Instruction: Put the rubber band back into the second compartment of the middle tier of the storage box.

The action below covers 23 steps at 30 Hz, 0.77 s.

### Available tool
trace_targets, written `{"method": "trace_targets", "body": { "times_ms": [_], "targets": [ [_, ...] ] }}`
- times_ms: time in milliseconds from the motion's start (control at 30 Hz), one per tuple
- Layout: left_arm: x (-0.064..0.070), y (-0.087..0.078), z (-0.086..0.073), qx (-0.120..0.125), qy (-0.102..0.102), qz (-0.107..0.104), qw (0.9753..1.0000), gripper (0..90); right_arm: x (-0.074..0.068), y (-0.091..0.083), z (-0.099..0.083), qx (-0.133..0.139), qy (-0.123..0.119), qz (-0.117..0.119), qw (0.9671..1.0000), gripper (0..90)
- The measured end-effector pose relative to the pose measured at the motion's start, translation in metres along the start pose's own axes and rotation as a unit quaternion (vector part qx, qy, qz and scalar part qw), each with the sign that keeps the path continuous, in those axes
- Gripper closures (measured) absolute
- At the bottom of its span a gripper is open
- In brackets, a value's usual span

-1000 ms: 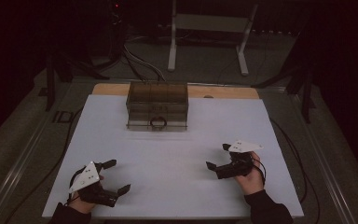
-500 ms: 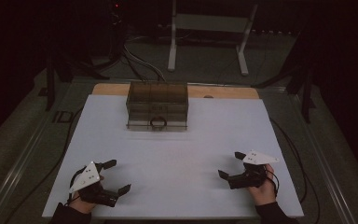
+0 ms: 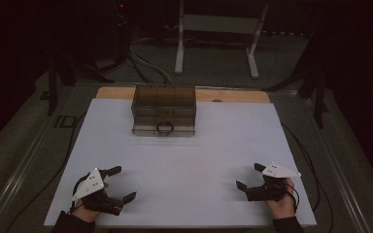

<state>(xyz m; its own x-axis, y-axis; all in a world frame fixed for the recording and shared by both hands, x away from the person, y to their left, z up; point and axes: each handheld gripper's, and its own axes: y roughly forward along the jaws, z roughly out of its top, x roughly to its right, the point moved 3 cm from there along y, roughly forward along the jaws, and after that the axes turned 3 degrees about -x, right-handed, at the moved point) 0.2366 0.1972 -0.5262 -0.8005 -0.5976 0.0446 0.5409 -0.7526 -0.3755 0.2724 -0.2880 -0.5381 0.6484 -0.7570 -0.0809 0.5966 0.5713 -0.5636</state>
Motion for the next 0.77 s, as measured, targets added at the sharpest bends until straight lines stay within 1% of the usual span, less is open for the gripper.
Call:
{"method": "trace_targets", "body": {
  "times_ms": [200, 300, 367, 433, 500, 767],
  "targets": [
    [0.0003, 0.0003, -0.0002, 0.000, -0.001, 0.000, 1.0000, 0.2, 0.0026, 0.0042, 0.0022, 0.002, -0.008, -0.006, 0.9999, 0.0],
    [0.0007, 0.0006, -0.0003, -0.002, 0.001, 0.000, 1.0000, 0.2, 0.0017, 0.0042, 0.0041, 0.013, -0.005, 0.003, 0.9999, 0.0],
    [0.0006, 0.0007, -0.0004, -0.002, 0.000, 0.000, 1.0000, 0.2, 0.0010, 0.0044, 0.0050, 0.017, -0.009, 0.004, 0.9998, 0.0],
    [0.0010, 0.0007, -0.0006, -0.003, 0.002, 0.001, 1.0000, 0.2, 0.0004, 0.0053, 0.0049, 0.015, -0.009, 0.003, 0.9998, 0.0],
    [0.0009, 0.0007, -0.0004, -0.003, 0.002, 0.001, 1.0000, 0.2, 0.0001, 0.0063, 0.0048, 0.012, -0.015, -0.001, 0.9998, 0.0],
    [0.0014, 0.0005, -0.0007, -0.004, 0.002, 0.002, 1.0000, 0.2, 0.0000, 0.0073, 0.0049, 0.008, -0.016, -0.003, 0.9998, 0.0]
  ]
}}
